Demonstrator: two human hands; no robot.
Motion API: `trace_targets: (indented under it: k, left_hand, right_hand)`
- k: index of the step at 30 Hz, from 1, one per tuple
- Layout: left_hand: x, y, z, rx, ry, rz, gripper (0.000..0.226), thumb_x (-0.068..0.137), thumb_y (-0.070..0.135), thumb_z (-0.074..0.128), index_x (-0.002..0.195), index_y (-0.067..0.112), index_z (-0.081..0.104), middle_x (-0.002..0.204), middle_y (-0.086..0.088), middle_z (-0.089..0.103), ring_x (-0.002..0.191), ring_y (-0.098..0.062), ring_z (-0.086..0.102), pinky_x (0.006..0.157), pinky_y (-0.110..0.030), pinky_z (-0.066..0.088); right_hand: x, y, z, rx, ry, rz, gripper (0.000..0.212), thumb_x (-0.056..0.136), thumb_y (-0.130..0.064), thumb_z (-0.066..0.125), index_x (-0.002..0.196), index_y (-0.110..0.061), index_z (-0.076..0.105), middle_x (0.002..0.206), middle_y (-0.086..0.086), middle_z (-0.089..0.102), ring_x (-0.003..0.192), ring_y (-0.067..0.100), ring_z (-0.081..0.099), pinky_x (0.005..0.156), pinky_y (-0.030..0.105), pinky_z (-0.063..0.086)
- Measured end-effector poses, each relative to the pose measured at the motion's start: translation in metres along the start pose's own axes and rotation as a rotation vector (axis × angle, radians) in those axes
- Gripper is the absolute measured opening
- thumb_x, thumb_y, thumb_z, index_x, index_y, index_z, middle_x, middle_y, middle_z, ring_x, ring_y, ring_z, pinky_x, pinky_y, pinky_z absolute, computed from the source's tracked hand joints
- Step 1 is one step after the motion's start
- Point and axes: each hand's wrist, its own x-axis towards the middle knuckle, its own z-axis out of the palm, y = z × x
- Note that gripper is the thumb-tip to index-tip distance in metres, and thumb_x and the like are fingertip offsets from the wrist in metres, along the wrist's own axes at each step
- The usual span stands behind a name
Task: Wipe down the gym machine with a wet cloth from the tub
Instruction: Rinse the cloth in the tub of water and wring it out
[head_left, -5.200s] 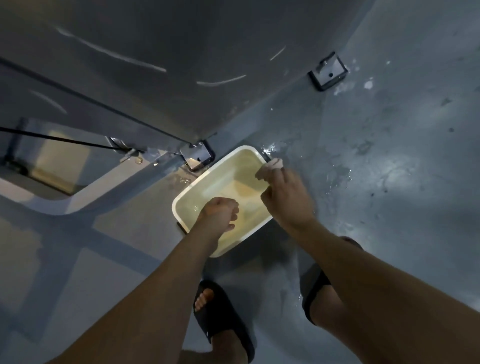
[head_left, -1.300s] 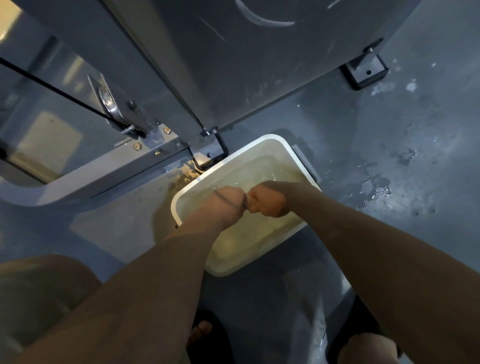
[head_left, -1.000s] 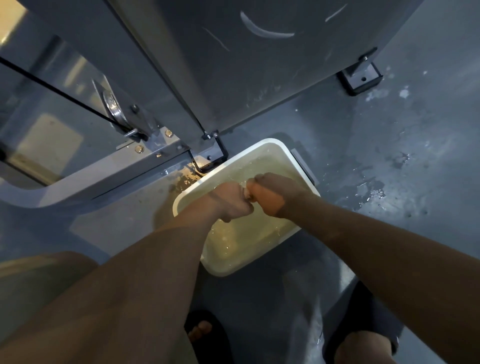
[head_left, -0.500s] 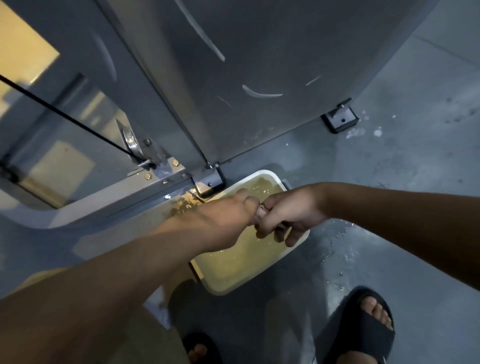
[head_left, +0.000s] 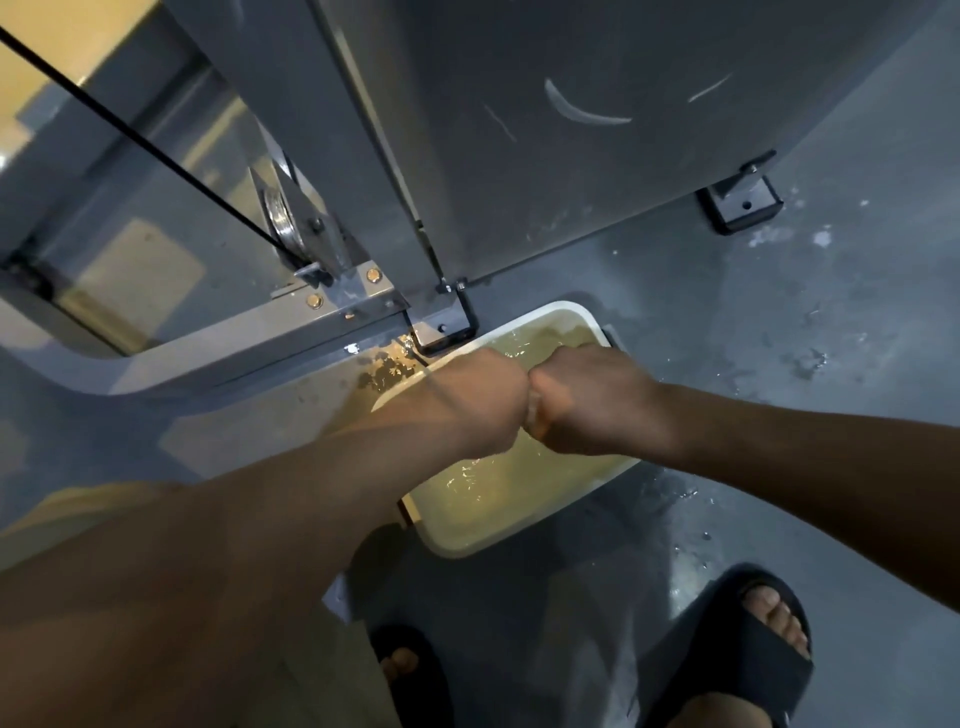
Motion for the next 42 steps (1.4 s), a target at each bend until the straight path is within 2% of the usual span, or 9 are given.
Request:
trace_targets:
  k: [6,10,12,17,21,28,32,36,42]
  left_hand:
    - [-0.003,-0.001,-0.002,-0.501,-0.225,-0.172,0.006,0.082,0.01,0.062,0.078,0.006,0.063,0.06,-0.008,0.061,0.042,-0.018,0.056,0.048,-0.027,0.049]
    - [-0.008,-0.002,-0.004,-0.828,-0.414,-0.265,0.012,0.073,-0.003,0.061,0.082,0.004,0.058,0.047,-0.002,0.042,0.04,-0.014,0.037,0.045,-0.025,0.036]
    - [-0.006,-0.002,-0.001,-0.88,-0.394,-0.237,0.007,0.079,0.0,0.063,0.083,0.006,0.061,0.052,-0.003,0.045,0.042,-0.015,0.042,0.044,-0.026,0.04]
    - [-0.008,-0.002,0.007,-0.338,0.021,0.074,0.021,0.093,0.029,0.061,0.106,0.021,0.046,0.101,-0.001,0.061,0.086,-0.022,0.069,0.071,-0.04,0.058]
    - [-0.014,-0.002,0.007,-0.283,0.138,0.286,0.031,0.097,0.023,0.054,0.123,0.03,0.038,0.118,0.011,0.05,0.091,-0.013,0.057,0.08,-0.036,0.052]
    - [-0.01,-0.001,0.0,-0.07,0.237,0.308,0.023,0.097,0.012,0.051,0.118,0.019,0.044,0.116,-0.001,0.05,0.106,-0.02,0.055,0.072,-0.022,0.026]
    - [-0.012,0.003,-0.007,0.058,0.235,0.188,0.019,0.097,0.022,0.058,0.112,0.022,0.047,0.103,0.0,0.054,0.102,-0.025,0.061,0.072,-0.03,0.037]
    - [-0.015,0.015,-0.013,0.177,0.178,0.048,0.019,0.095,0.025,0.058,0.079,0.021,0.048,0.071,0.007,0.039,0.075,-0.026,0.053,0.065,-0.031,0.04]
    - [-0.005,0.013,-0.007,-0.18,0.068,-0.095,0.025,0.085,0.013,0.057,0.065,0.023,0.045,0.073,-0.001,0.052,0.068,-0.021,0.056,0.063,-0.032,0.051]
  right_hand:
    - [-0.001,0.0,0.003,-0.189,0.114,-0.151,0.018,0.092,-0.021,0.056,0.105,-0.023,0.069,0.106,0.003,0.072,0.097,0.03,0.066,0.066,0.028,0.032]
    - [0.0,0.007,0.009,-0.243,0.304,-0.287,0.022,0.054,-0.014,0.084,0.063,-0.019,0.064,0.056,0.001,0.062,0.046,0.027,0.058,0.049,0.017,0.006]
    - [0.005,0.01,0.012,-0.222,0.259,-0.272,0.009,0.075,-0.017,0.072,0.074,-0.019,0.064,0.07,0.002,0.064,0.06,0.028,0.058,0.05,0.022,0.023]
    - [0.013,0.029,0.007,0.274,-0.332,0.064,0.026,0.096,-0.027,0.056,0.073,-0.015,0.052,0.068,0.002,0.052,0.064,0.025,0.054,0.055,0.027,0.044]
    - [0.007,0.045,0.004,0.794,-0.738,0.208,0.036,0.093,-0.024,0.069,0.07,-0.019,0.043,0.06,0.0,0.037,0.048,0.016,0.033,0.044,0.022,0.026]
    - [0.008,0.046,-0.014,1.011,-0.803,0.175,0.04,0.095,-0.019,0.07,0.063,-0.021,0.047,0.06,-0.002,0.036,0.047,0.008,0.026,0.037,0.014,0.019]
    - [0.005,0.036,-0.019,0.867,-0.668,0.168,0.051,0.09,-0.026,0.074,0.058,-0.023,0.035,0.055,-0.004,0.026,0.048,0.014,0.016,0.042,0.02,0.013]
    - [0.005,0.015,-0.011,0.335,-0.407,0.063,0.031,0.091,-0.034,0.068,0.069,-0.014,0.058,0.056,-0.002,0.046,0.046,0.019,0.041,0.047,0.025,0.032]
    - [-0.001,0.012,-0.017,-0.001,-0.057,-0.038,0.012,0.092,-0.019,0.054,0.082,-0.023,0.052,0.084,0.0,0.051,0.076,0.024,0.048,0.076,0.033,0.048]
